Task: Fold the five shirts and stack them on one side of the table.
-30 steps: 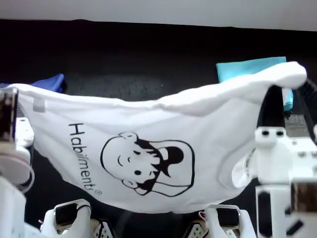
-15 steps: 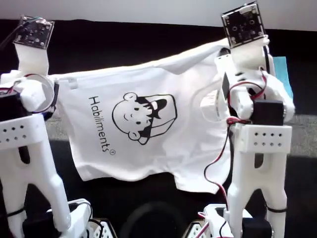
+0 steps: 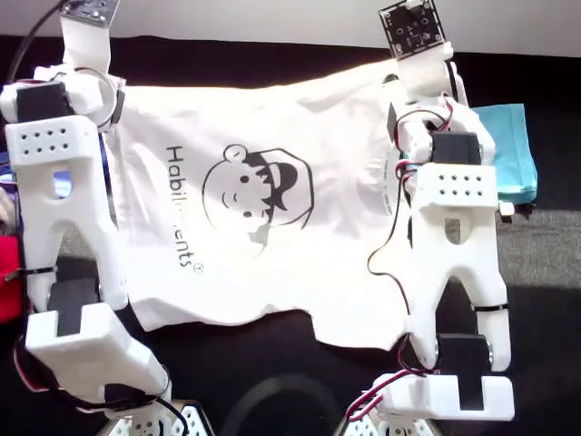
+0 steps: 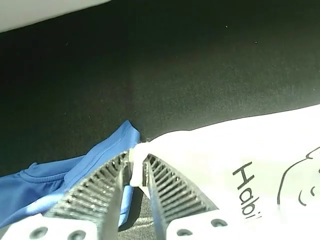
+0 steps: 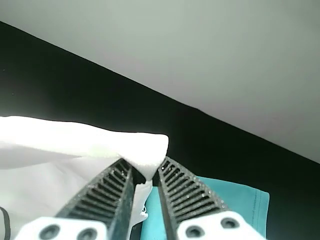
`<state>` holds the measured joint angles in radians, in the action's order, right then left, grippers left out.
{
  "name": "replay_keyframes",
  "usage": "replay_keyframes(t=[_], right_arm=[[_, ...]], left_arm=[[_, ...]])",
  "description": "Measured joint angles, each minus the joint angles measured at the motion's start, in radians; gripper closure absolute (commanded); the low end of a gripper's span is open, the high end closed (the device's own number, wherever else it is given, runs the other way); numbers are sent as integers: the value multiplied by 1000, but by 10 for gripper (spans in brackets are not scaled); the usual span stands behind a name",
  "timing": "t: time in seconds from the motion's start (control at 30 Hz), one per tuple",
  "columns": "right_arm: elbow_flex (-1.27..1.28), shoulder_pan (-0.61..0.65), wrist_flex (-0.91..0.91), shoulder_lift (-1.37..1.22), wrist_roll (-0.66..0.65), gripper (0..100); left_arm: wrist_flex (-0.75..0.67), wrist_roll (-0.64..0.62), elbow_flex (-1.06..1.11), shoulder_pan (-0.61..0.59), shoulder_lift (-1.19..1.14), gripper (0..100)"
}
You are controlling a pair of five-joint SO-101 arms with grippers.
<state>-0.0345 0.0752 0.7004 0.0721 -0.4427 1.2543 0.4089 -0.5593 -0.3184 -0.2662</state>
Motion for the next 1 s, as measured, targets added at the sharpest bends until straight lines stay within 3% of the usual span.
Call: replay_keyframes(t=[0.2,0.47,0.6,0.87,1.0], right_arm=[[-11,23,11,-91,51,993],[-12,51,49,-259,149,993],[-12,51,87,-338,150,993],[-12,49,255,-328,150,993],[-12,49,385,-244,150,993]], left_arm=[[129,3,-287,0,-265,991],[198,3,-408,5,-528,991],[215,3,-445,5,-565,991],[460,5,-523,5,-565,991],[500,5,-506,5,-563,991]])
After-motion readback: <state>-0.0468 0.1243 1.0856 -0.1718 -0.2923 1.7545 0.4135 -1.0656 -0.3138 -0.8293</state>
